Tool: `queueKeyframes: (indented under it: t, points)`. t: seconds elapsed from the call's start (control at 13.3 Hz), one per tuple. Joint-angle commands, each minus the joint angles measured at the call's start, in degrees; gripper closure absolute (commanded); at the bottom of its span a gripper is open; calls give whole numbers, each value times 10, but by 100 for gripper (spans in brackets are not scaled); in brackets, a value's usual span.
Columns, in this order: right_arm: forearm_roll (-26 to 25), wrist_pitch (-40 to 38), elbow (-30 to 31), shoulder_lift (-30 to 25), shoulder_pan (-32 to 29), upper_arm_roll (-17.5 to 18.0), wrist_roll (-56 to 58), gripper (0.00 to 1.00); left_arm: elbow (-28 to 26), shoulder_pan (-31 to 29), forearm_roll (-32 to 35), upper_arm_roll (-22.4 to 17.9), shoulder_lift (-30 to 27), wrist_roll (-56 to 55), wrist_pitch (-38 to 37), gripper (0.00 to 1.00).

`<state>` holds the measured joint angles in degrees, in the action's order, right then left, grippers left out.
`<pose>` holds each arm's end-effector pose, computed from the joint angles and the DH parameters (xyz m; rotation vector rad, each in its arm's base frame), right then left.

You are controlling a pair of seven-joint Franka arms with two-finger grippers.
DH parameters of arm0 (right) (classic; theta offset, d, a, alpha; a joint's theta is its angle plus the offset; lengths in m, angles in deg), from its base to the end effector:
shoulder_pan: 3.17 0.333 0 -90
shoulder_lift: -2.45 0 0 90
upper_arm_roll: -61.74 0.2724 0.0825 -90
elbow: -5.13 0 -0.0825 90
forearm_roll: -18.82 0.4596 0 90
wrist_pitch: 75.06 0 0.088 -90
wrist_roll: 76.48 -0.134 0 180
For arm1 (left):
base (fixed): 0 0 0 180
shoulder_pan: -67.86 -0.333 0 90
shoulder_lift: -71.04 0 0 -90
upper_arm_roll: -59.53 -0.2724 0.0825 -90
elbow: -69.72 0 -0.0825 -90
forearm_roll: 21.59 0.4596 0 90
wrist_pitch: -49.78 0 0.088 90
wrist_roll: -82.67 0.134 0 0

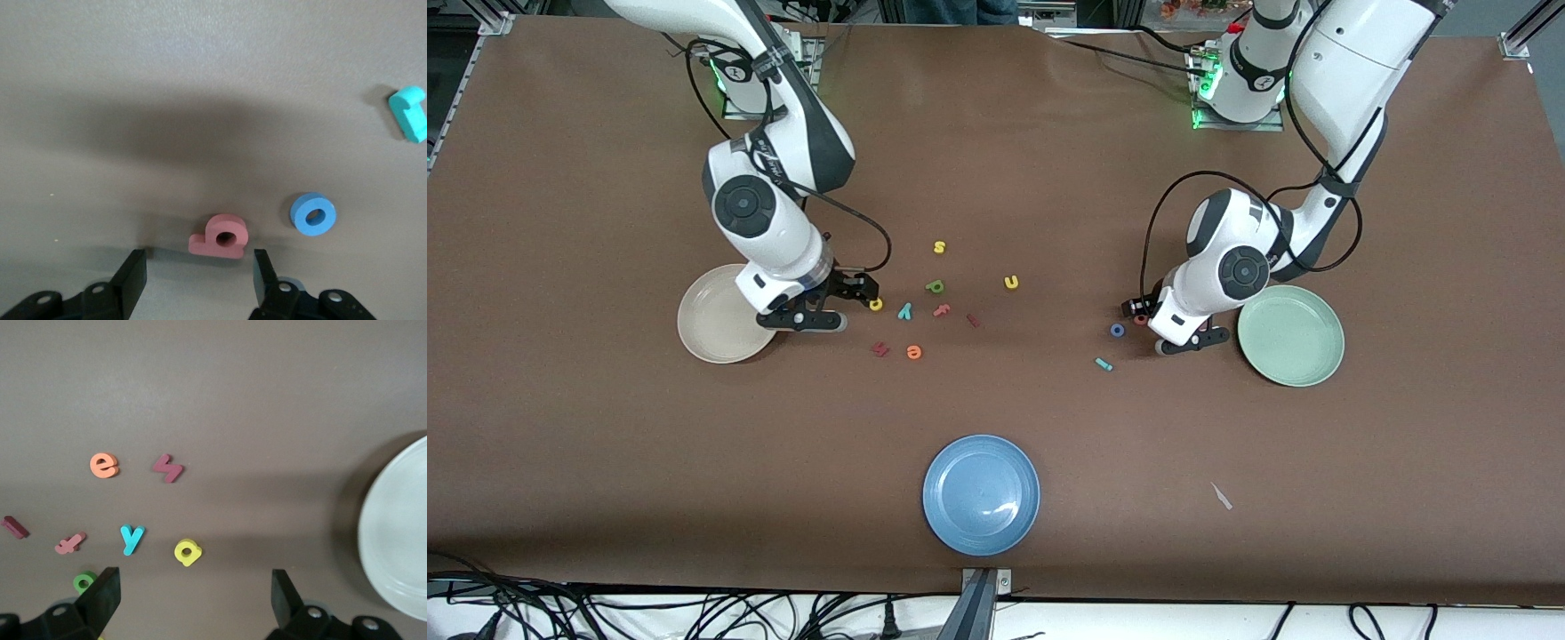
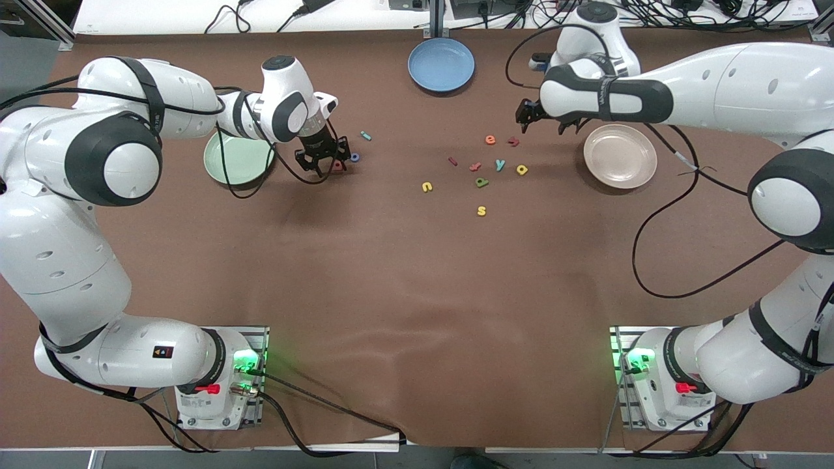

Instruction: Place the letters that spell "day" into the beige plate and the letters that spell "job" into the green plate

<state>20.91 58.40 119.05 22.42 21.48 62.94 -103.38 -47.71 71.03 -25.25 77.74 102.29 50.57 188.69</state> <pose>0.5806 0.2832 0.1671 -3.1139 0.0697 0.0337 0.5443 -0.2378 0.0437 2.9796 0.4047 -0.3378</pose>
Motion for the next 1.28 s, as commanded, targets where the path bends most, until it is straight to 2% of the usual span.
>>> queueKeyframes:
  t: [0.0,0.15,0.23,0.38,0.68,1.13,1.21]
  points:
    - [5,58,30,11,2,-4,-7,0,3,8,-8,-5,-2,-9,5,29]
    - [5,110,53,25,3,-4,-8,1,8,9,-8,-6,6,-9,5,29]
    - [5,127,59,33,9,-4,-14,0,7,15,-6,-7,7,-9,5,34]
    - [5,165,75,43,31,-4,-53,0,13,16,-4,-7,10,-12,5,35]
    - [5,226,97,66,36,-5,-54,0,24,17,-3,-9,16,-17,5,35]
    - [5,270,108,86,36,-5,-54,1,32,17,43,-11,29,-41,5,37]
    - [5,279,114,89,36,-5,-54,1,34,17,43,-11,29,-42,5,40]
